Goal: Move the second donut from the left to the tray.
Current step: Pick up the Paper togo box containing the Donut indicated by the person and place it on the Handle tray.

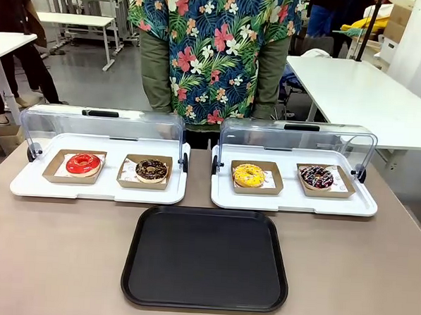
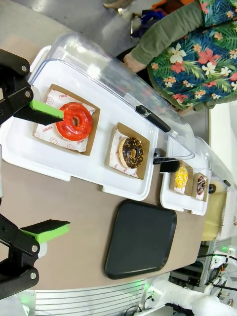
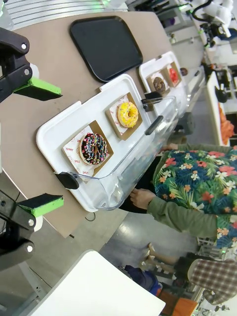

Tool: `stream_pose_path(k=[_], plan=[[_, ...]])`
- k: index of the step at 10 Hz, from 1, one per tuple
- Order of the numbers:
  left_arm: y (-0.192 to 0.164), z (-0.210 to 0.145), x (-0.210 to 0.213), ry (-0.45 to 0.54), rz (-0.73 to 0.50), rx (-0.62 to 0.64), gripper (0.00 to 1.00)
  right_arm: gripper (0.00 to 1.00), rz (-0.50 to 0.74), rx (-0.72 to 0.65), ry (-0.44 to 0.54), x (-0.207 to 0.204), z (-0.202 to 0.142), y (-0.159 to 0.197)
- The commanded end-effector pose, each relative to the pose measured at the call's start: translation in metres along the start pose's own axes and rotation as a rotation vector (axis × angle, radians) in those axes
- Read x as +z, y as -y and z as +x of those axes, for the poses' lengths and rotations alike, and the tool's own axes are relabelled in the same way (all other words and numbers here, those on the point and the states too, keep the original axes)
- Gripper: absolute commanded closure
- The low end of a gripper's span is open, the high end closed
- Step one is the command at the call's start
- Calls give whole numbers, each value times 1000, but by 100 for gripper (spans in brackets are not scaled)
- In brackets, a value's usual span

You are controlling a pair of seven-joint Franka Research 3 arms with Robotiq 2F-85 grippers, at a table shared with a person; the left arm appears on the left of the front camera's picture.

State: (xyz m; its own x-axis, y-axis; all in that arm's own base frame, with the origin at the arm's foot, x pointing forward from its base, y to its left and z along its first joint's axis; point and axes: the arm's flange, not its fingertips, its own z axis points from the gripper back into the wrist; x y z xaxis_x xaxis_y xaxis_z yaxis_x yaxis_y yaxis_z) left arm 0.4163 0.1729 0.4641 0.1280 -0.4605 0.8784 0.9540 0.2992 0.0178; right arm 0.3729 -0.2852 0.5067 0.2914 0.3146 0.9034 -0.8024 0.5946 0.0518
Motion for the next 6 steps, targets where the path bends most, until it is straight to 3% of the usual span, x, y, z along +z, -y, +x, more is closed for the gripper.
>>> stream_pose_path(k=[1,6], plan=[[0,2,1,-4,-3,3,0,0,0,8,14,0,1,1],[0,2,1,-4,-3,3,0,0,0,8,14,0,1,1]])
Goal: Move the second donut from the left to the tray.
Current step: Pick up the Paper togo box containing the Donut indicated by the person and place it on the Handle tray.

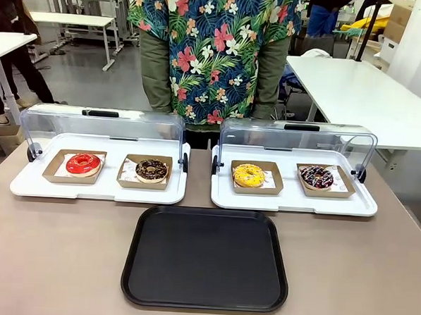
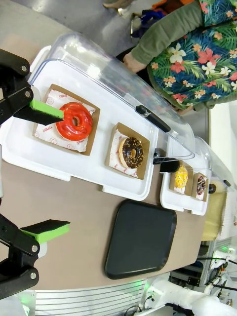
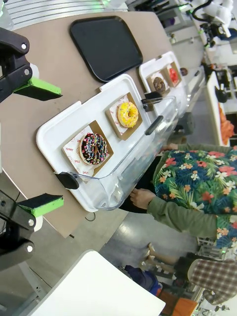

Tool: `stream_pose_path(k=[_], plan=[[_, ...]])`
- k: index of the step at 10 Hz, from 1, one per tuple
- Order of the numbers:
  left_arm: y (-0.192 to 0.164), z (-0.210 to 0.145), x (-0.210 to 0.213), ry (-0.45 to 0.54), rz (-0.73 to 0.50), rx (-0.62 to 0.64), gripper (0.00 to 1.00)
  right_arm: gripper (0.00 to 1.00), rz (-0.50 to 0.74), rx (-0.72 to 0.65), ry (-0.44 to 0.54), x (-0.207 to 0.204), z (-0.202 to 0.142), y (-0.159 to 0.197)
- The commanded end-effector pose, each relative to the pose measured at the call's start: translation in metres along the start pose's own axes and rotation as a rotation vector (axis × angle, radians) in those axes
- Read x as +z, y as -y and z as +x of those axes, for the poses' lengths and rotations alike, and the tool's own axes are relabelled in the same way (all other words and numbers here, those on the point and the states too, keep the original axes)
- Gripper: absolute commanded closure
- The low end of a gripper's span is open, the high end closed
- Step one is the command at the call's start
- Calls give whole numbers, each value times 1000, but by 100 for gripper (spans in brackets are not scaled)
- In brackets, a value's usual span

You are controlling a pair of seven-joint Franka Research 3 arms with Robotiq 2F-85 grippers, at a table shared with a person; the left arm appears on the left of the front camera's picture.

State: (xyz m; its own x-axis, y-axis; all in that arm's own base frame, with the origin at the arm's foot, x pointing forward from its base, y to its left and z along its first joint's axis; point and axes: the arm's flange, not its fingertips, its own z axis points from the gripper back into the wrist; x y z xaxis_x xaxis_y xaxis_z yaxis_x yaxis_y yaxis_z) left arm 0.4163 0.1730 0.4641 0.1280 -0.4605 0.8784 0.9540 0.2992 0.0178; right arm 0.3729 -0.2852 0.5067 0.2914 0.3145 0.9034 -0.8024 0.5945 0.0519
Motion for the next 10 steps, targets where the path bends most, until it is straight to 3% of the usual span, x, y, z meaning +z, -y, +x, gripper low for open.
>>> stream_pose_path(k=[1,10], plan=[[0,2,1,-4,-3,3,0,0,0,8,14,0,1,1],[0,2,1,-4,-3,3,0,0,0,8,14,0,1,1]])
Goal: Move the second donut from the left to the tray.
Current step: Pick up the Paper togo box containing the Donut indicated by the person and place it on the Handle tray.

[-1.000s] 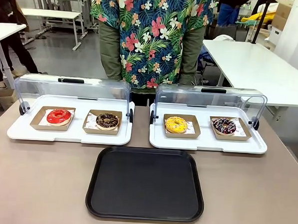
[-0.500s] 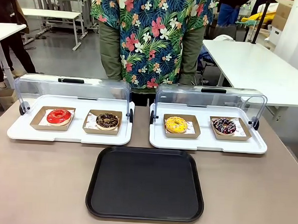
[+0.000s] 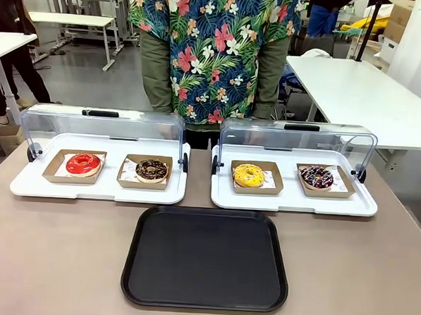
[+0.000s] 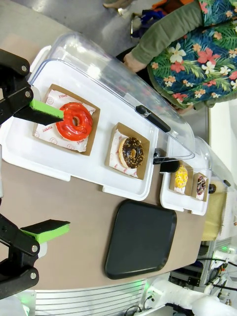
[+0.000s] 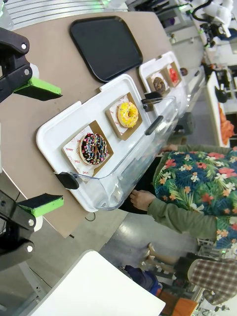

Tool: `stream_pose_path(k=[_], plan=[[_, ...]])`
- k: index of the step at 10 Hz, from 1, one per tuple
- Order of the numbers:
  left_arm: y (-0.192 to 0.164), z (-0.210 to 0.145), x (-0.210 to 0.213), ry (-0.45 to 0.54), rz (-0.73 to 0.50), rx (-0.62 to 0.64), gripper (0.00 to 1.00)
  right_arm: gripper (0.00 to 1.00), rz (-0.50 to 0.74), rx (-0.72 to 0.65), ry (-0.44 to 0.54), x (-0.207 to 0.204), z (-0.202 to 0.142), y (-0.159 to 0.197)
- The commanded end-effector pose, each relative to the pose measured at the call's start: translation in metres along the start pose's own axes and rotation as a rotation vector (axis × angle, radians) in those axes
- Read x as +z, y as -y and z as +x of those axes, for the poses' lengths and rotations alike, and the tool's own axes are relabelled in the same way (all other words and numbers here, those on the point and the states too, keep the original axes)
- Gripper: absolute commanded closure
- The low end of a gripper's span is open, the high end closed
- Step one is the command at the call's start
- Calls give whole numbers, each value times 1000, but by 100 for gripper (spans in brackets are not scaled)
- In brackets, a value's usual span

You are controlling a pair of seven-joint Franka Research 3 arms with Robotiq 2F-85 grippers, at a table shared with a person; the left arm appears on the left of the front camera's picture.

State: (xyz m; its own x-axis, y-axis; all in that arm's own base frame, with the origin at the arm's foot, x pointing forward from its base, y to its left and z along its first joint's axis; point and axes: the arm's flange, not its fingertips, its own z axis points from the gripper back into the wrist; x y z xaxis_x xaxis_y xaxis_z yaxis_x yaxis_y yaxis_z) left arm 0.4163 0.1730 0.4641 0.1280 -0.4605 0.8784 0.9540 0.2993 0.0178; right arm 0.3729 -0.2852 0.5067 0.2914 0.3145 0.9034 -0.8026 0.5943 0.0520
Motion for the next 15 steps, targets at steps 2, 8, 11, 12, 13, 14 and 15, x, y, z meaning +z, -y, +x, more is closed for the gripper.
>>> stream_pose_path(k=[2,8,11,12,13,14,15], plan=[[0,2,1,-4,-4,3,0,0,-1,8,14,0,1,1],[0,2,1,-4,-4,3,0,0,-1,8,14,0,1,1],[0,2,1,-4,-4,3,0,0,-1,8,14,0,1,1],[0,2,1,-4,-4,3,0,0,-1,8,14,0,1,1],[0,2,1,-4,-4,3,0,0,-1,8,14,0,1,1],[0,2,1,-4,-4,3,0,0,-1,8,14,0,1,1],[0,2,1,-4,-4,3,0,0,-1,8,14,0,1,1]])
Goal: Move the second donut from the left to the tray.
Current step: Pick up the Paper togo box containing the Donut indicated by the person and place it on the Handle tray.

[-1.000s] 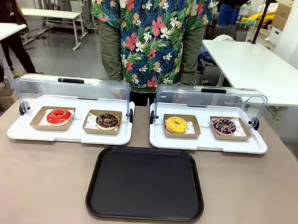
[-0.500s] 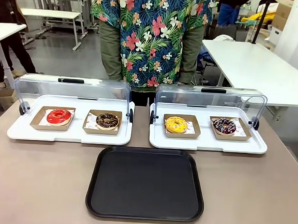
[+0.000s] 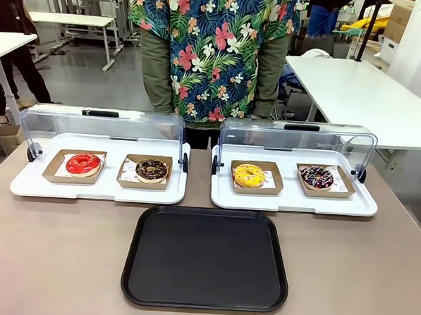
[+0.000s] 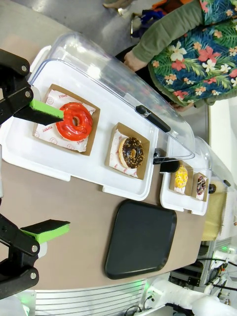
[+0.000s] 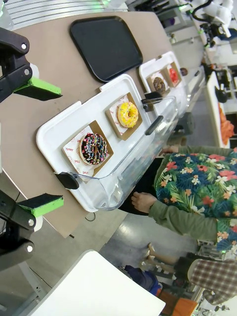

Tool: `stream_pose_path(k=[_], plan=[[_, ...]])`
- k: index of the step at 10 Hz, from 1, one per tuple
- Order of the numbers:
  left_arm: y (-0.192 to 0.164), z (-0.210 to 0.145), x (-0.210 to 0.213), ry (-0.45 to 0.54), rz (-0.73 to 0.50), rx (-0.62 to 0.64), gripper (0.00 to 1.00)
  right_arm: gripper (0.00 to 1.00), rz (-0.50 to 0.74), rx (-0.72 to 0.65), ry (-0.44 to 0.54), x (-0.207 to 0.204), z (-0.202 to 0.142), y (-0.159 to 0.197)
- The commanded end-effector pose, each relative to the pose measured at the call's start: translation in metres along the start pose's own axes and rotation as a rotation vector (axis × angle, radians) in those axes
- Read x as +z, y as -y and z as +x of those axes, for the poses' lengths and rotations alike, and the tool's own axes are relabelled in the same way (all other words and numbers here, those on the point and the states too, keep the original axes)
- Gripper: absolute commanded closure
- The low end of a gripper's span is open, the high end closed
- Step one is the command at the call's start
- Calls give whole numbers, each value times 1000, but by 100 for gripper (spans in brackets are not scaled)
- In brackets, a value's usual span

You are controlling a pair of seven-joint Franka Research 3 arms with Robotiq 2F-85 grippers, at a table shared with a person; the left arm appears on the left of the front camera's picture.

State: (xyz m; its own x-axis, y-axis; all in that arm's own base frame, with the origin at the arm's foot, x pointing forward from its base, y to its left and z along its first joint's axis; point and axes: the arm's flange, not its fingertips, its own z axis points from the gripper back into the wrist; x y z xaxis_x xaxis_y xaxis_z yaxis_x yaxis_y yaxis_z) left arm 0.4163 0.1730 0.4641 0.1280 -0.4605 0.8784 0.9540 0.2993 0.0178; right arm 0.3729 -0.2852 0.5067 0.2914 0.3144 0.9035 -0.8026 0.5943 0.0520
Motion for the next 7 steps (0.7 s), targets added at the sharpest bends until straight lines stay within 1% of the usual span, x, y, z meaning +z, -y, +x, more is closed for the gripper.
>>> stream_pose_path(k=[1,7], plan=[[0,2,1,-4,-3,3,0,0,-1,8,14,0,1,1],[0,2,1,-4,-3,3,0,0,-1,8,14,0,1,1]])
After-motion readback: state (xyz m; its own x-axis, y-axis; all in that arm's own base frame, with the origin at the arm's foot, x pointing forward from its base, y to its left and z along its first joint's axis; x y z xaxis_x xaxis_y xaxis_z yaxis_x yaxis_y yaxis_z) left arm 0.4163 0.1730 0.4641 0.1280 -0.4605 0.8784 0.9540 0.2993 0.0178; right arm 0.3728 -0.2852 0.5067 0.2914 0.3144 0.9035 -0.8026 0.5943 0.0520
